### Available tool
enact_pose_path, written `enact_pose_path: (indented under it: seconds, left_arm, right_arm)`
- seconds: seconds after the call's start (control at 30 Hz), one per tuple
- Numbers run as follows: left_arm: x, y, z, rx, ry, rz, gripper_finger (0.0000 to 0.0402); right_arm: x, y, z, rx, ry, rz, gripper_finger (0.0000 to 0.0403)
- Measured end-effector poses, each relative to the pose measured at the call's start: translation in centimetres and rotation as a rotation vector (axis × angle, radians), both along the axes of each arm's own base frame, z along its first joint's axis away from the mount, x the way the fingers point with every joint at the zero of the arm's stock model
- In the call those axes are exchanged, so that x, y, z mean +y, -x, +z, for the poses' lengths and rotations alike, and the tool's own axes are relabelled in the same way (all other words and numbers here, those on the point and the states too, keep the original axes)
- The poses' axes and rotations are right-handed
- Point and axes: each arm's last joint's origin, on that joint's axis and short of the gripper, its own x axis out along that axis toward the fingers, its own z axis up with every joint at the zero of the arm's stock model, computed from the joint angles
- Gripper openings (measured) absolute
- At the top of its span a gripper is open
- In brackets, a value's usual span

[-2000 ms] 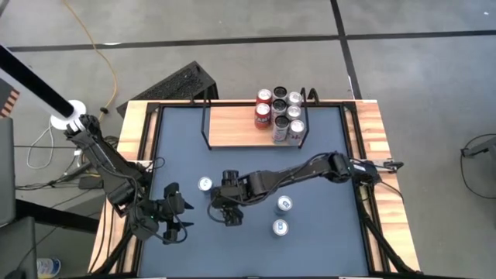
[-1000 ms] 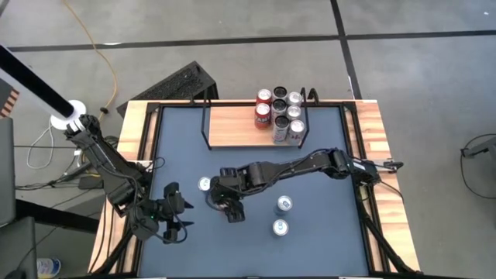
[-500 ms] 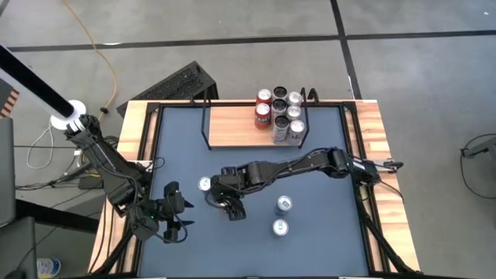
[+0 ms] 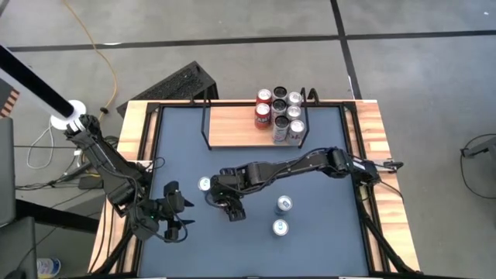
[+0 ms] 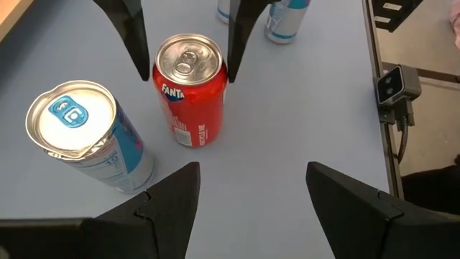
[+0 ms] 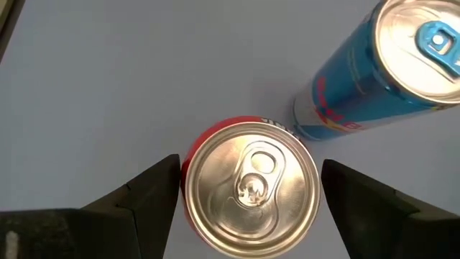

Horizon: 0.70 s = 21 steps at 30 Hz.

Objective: Place canned beverage on shelf
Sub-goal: Put the red soda can on the shelf aligned with the other red soda cans

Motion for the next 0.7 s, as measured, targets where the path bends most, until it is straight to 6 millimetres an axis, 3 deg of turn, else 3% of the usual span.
enact_pose_path:
  seconds: [0.27, 0.7]
  left_arm:
    - [0.0, 0.0, 0.0, 0.0, 0.0, 0.0, 0.0245]
    - [0.0, 0.0, 0.0, 0.0, -0.006, -0.005, 0.0244]
  right_arm:
    - [0.04, 0.03, 0.0, 0.003, -0.004, 0.02, 0.0311]
    - [-0.08, 0.4, 0.03, 0.04, 0.001, -0.014, 0.0215]
